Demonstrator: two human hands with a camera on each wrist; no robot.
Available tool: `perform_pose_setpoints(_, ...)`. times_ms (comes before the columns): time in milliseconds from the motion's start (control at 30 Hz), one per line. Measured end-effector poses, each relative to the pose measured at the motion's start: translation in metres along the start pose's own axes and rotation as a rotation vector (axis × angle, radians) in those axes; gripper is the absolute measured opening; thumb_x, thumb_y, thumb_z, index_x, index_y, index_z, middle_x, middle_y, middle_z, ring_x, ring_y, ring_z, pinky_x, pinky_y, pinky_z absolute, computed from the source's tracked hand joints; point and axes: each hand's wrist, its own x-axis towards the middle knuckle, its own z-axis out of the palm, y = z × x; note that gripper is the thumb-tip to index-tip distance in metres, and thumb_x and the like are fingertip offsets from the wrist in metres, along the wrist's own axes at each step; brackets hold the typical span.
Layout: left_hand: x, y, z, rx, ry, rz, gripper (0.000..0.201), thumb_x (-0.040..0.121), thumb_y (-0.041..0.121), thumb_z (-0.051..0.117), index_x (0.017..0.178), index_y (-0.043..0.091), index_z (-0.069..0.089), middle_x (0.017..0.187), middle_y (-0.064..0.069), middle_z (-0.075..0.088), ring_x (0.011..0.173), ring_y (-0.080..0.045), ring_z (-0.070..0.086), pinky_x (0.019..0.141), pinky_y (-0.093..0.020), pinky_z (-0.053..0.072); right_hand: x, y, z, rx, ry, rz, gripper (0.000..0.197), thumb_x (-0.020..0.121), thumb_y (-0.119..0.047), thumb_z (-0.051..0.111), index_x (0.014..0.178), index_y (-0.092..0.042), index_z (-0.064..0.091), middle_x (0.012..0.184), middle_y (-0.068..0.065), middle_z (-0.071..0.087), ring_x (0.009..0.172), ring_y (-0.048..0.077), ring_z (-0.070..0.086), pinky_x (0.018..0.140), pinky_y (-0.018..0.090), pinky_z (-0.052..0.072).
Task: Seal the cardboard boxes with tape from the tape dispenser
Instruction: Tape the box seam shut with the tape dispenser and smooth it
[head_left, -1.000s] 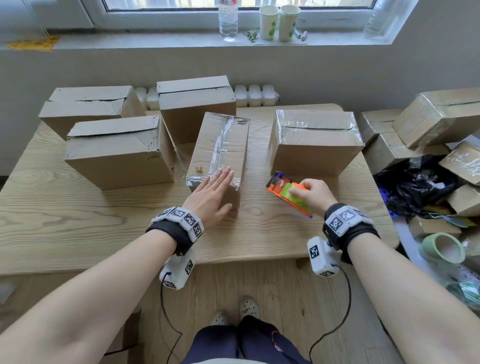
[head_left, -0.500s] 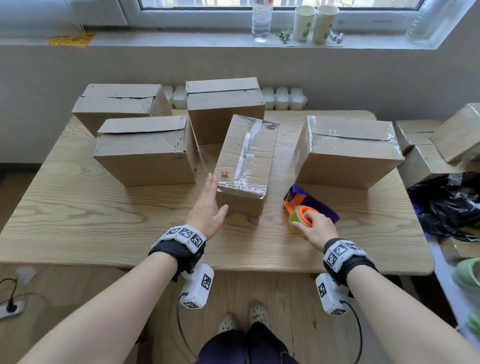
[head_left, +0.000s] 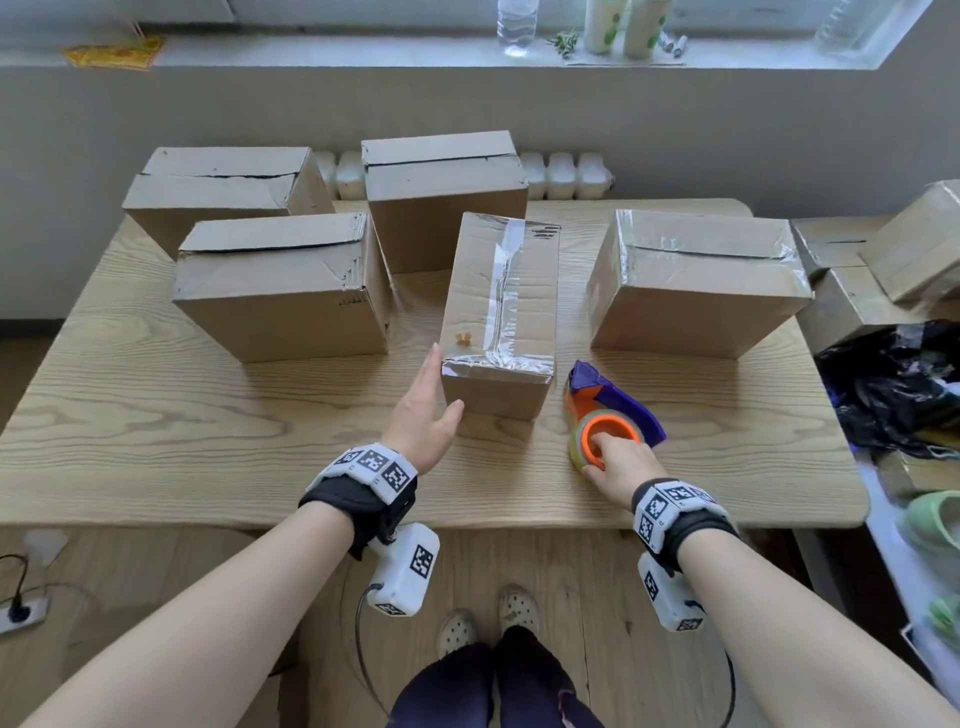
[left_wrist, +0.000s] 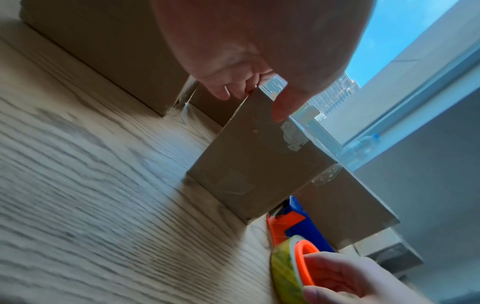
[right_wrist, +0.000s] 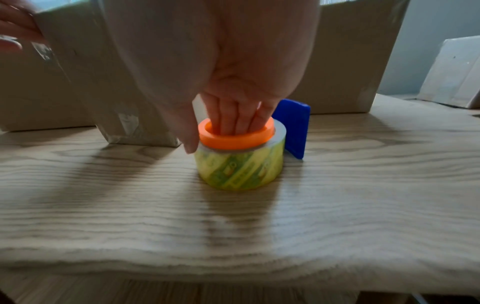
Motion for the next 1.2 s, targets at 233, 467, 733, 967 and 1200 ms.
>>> perform_pose_setpoints(233, 0.006, 0.007, 0.004, -0.309, 0.039, -0.129, 0.068, 0.096, 0.011, 0.046, 0.15, 0.014, 0.005, 0.157, 0.001, 0.011, 0.143, -0.009, 0.013, 0.119, -0.031, 0.013, -0.011, -0.03, -0.038, 0.527, 0.23, -0.061, 0.062, 0.092, -0.01, 0.046, 0.149, -0.013, 0.023, 0.151, 0.001, 0.032, 0.137, 0.019, 0.034, 0.11, 0.024, 0.023)
perform_pose_setpoints(467, 0.009, 0.007, 0.005, -0.424, 0.059, -0.149, 0.06, 0.094, 0.002, 0.046, 0.147, 0.007, 0.02, 0.152, -0.005, 0.028, 0.139, -0.013, 0.029, 0.115, -0.031, 0.023, -0.01, -0.067, -0.047, 1.09, 0.002, -0.157, 0.076, 0.081, 0.019, 0.035, 0.15, -0.005, 0.012, 0.157, 0.007, 0.017, 0.144, 0.016, 0.018, 0.12, 0.034, 0.015)
perform_pose_setpoints(733, 0.029, 0.016, -0.021, 0.027, 0.171, -0.133, 0.044, 0.079, 0.038, 0.072, 0.11, 0.008, 0.062, 0.108, -0.005, 0.068, 0.102, -0.013, 0.063, 0.088, -0.022, 0.047, 0.014, -0.057, -0.052, 1.114, 0.248, -0.059, 0.053, 0.075, -0.026, 0.079, 0.12, -0.002, 0.063, 0.117, 0.009, 0.067, 0.108, 0.012, 0.063, 0.102, 0.033, 0.046)
perform_pose_setpoints(967, 0.046, 0.007, -0.028, 0.064, 0.131, -0.099, 0.022, 0.075, 0.023, 0.078, 0.084, 0.012, 0.062, 0.084, -0.007, 0.071, 0.072, -0.018, 0.07, 0.076, -0.037, 0.058, 0.022, -0.058, -0.059, 0.982, 0.387, 0.005, 0.041, 0.061, -0.024, 0.089, 0.095, -0.006, 0.074, 0.088, 0.005, 0.074, 0.084, 0.013, 0.07, 0.087, 0.029, 0.055)
perform_pose_setpoints(1200, 0.048, 0.003, -0.025, 0.019, 0.146, -0.08, 0.014, 0.078, 0.011, 0.075, 0.084, 0.009, 0.063, 0.084, -0.008, 0.07, 0.07, -0.02, 0.07, 0.07, -0.039, 0.059, 0.023, -0.061, -0.056, 1.028, 0.411, 0.024, 0.03, 0.061, -0.016, 0.088, 0.087, -0.008, 0.074, 0.082, 0.004, 0.074, 0.079, 0.012, 0.07, 0.083, 0.027, 0.056)
